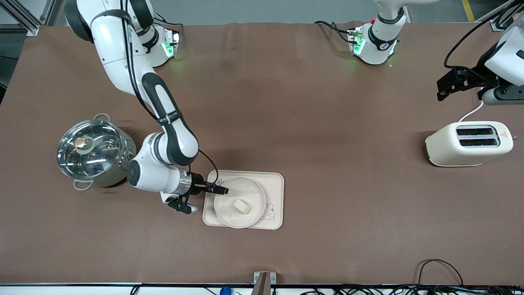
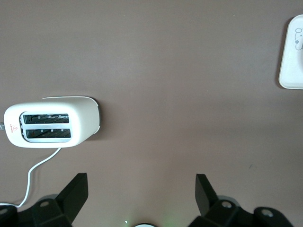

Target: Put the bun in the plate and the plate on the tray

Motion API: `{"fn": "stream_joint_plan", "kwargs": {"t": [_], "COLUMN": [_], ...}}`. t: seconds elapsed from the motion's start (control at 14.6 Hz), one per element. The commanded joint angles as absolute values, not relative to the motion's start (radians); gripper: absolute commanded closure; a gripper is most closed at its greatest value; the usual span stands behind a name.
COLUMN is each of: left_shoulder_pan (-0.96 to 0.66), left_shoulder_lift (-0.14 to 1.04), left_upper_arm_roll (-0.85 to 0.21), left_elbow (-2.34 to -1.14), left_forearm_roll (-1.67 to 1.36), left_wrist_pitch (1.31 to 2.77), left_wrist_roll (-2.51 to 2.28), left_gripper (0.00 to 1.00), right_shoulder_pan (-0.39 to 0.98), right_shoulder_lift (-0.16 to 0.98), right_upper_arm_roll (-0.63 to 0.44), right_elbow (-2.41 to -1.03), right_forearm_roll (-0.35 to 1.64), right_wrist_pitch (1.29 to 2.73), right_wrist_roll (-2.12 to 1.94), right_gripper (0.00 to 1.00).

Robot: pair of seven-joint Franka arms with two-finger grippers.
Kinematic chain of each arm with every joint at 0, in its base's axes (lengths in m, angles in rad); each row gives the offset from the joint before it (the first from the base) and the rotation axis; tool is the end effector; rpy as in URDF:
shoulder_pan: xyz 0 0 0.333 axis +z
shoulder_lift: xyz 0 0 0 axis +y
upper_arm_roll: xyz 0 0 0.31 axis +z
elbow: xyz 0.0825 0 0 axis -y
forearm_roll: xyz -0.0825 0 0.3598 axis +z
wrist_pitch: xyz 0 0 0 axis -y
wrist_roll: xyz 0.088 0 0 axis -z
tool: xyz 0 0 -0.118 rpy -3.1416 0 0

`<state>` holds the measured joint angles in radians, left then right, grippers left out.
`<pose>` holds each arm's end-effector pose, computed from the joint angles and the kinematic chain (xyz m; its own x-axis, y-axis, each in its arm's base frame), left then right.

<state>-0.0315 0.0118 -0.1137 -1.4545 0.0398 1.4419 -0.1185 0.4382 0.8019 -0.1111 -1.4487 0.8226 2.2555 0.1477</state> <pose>0.5158 -0.0698 0.6416 0.9996 -0.0217 -0.0195 -0.0225 -0.9989 -0.0408 0.6563 0.2660 0.2190 0.9481 -0.2572 -0.1869 -0.3169 -0.8101 -0.4932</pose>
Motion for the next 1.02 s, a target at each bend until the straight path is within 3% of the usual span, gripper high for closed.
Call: {"fn": "stream_joint_plan", "kwargs": {"t": [0.0, 0.27, 0.55, 0.96], "left_shoulder_pan": [-0.031, -0.032, -0.037, -0.034], "left_shoulder_lift": [0.012, 0.012, 0.011, 0.005], "left_upper_arm_roll": [-0.112, -0.113, -0.114, -0.113], "left_elbow": [-1.465, -1.457, -1.457, -1.456], "left_forearm_roll": [0.034, 0.031, 0.023, 0.028], "left_wrist_pitch": [1.445, 1.445, 1.447, 1.445], "left_wrist_roll": [-0.126, -0.124, -0.126, -0.111], "left_gripper": [0.00, 0.00, 0.00, 0.00], "right_shoulder_pan": [0.434, 0.503, 0.499, 0.407], "right_shoulder_lift": [0.749, 0.671, 0.508, 0.359], "right_upper_arm_roll": [-0.126, -0.253, -0.333, -0.354], "right_elbow": [-1.471, -1.468, -1.465, -1.463], "right_forearm_roll": [0.798, 0.646, 0.426, 0.278], "right_wrist_pitch": [2.235, 2.158, 2.020, 1.881], "right_wrist_roll": [0.178, 0.184, 0.166, -0.003], "right_gripper": [0.01, 0.00, 0.00, 0.00]}}
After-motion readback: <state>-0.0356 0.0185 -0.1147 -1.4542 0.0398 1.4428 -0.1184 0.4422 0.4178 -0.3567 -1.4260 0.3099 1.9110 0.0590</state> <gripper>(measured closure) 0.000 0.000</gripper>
